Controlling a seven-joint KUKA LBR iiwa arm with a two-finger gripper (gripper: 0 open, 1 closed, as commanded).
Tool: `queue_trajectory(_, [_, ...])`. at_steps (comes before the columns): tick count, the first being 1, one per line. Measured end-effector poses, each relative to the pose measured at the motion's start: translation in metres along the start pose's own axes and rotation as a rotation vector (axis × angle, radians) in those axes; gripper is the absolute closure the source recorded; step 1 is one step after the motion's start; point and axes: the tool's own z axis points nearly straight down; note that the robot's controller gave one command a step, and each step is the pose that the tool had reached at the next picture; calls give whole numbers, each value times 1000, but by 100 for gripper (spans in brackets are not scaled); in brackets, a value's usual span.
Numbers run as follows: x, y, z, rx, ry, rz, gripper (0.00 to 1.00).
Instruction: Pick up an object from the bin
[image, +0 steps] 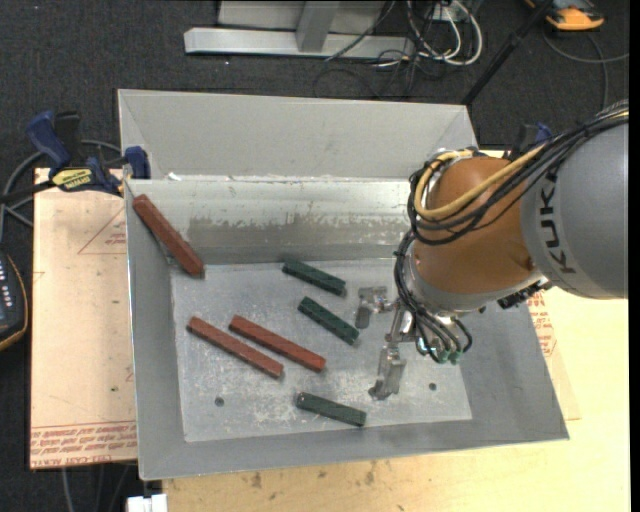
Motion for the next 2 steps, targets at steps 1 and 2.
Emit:
queue_trajectory(1, [-41,-4,112,-1,-15,86,0])
queue_trajectory(2, [-85,-3,64,-2,-14,306,0])
